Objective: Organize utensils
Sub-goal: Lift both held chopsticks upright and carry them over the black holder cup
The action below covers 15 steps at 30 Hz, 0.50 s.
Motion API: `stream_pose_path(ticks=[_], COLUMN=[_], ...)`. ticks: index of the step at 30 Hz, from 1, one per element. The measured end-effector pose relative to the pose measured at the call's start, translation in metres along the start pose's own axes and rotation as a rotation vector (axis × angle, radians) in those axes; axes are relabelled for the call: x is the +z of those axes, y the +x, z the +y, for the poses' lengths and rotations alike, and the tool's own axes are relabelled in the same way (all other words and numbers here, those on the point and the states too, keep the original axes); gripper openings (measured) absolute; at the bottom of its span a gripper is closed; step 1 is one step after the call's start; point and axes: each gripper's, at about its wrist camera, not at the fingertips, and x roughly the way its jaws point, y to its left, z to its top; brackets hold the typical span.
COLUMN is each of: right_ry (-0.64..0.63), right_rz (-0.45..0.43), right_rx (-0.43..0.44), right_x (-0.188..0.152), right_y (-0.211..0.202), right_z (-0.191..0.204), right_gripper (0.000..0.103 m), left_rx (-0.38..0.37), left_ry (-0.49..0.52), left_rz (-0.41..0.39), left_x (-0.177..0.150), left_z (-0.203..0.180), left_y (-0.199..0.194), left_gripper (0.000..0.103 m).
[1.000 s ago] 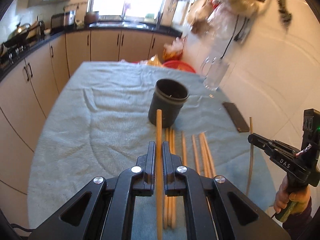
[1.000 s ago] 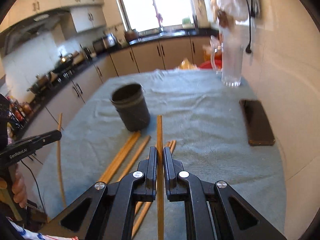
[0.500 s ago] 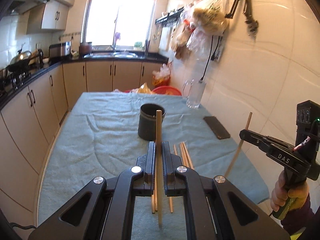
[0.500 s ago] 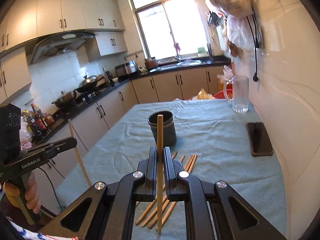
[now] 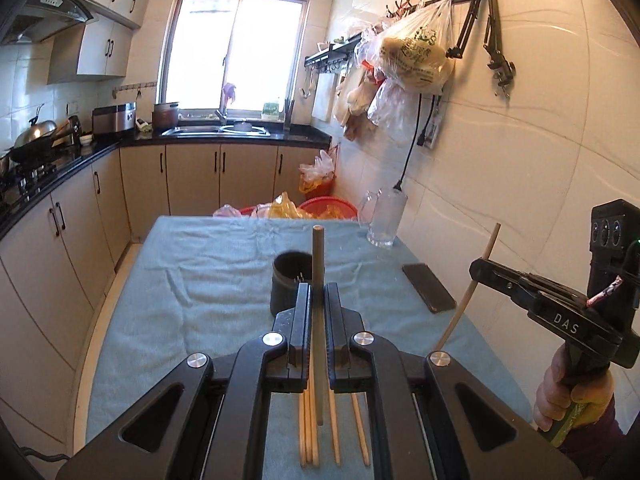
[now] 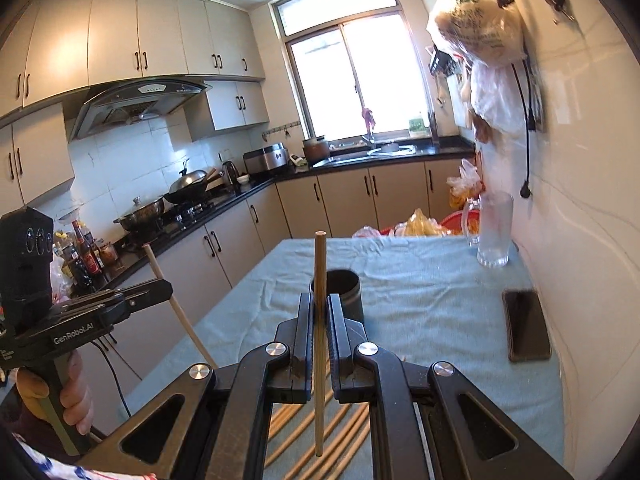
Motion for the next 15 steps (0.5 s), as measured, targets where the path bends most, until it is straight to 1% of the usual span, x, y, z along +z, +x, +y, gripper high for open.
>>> stream_pose_path(ticks=[6,9,11,15], right_ry=[-0.008,0.026,0.048,0.062], right_rz=[-0.047,-0.074,-0.088,-0.119], right_rx=[-0.014,-0.014,-0.005,-0.022], right_x=[0.040,0.067,0.085,0.115], right_y=[0.021,0.039,0.050,0.073], right_z=[0.000,-0.004,-0.006,-0.007], right_gripper=[0.007,0.007,0.007,0.007], left_rx=[-0.001,0.011,0.007,0.021], left_ry=[-0.042,-0.055,-0.063,-0.083], left_rz=[-0.033,-0.059,-0.071,-0.101], left_x=[0.042,0.065,0.079,0.111], left_z=[0.016,0.020,0.023,0.029], left_y=[0.024,0.036,0.044,0.067], left_gripper=[0.006,0.006,0.006,0.006])
